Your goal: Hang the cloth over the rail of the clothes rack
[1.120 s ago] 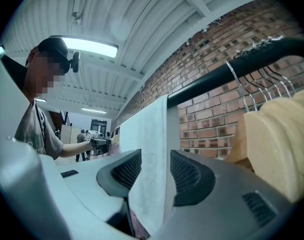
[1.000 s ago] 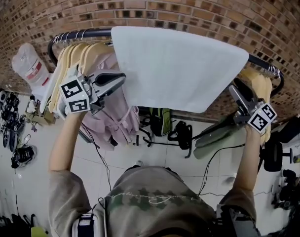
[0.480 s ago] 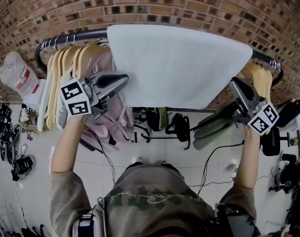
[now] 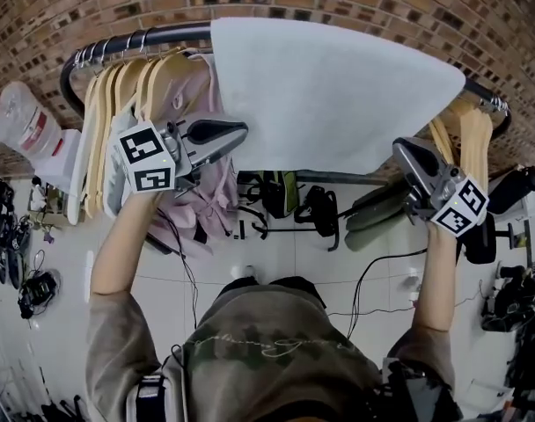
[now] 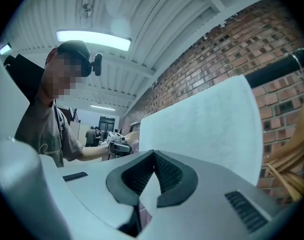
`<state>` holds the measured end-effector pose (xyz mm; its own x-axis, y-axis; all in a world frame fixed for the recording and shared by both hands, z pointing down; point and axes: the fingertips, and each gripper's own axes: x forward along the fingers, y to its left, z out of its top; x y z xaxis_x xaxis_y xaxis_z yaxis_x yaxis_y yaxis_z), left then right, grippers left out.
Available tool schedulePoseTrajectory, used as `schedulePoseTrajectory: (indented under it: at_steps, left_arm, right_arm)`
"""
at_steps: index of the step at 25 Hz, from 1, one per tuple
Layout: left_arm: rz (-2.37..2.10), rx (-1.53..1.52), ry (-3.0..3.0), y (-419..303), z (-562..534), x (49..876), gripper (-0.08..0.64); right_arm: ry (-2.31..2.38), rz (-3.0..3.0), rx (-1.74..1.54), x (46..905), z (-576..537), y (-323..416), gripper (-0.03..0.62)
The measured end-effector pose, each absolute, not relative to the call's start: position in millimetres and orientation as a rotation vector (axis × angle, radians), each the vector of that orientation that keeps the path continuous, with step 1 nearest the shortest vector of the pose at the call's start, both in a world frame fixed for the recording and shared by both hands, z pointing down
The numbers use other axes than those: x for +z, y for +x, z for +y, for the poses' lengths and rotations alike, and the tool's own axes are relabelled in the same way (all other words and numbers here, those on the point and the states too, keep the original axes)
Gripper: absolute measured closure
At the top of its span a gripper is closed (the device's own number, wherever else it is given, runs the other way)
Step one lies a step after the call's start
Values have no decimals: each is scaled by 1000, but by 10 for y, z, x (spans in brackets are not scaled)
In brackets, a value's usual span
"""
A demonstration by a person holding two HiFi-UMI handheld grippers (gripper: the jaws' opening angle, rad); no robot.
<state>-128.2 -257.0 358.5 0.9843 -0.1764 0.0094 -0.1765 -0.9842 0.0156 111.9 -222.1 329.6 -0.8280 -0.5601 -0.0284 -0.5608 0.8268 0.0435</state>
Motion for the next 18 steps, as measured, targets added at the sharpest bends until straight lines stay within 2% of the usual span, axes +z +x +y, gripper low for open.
schedulePoseTrajectory:
  at_steps: [11,15,18]
  left_arm:
    - [-376,-60,3116,-1107,-2132,3377,552]
    - [-385,-114,3108,-963,-1628,3335,552]
    - [-396,-31,3139,-796,-1067,3470,552]
  right_arm:
    - [-728,3014,27,3556,-1777,778,581]
    - [-622,3048,37,3613,-1309,760,581]
    - [-548,3044,14,3697,-872,771,581]
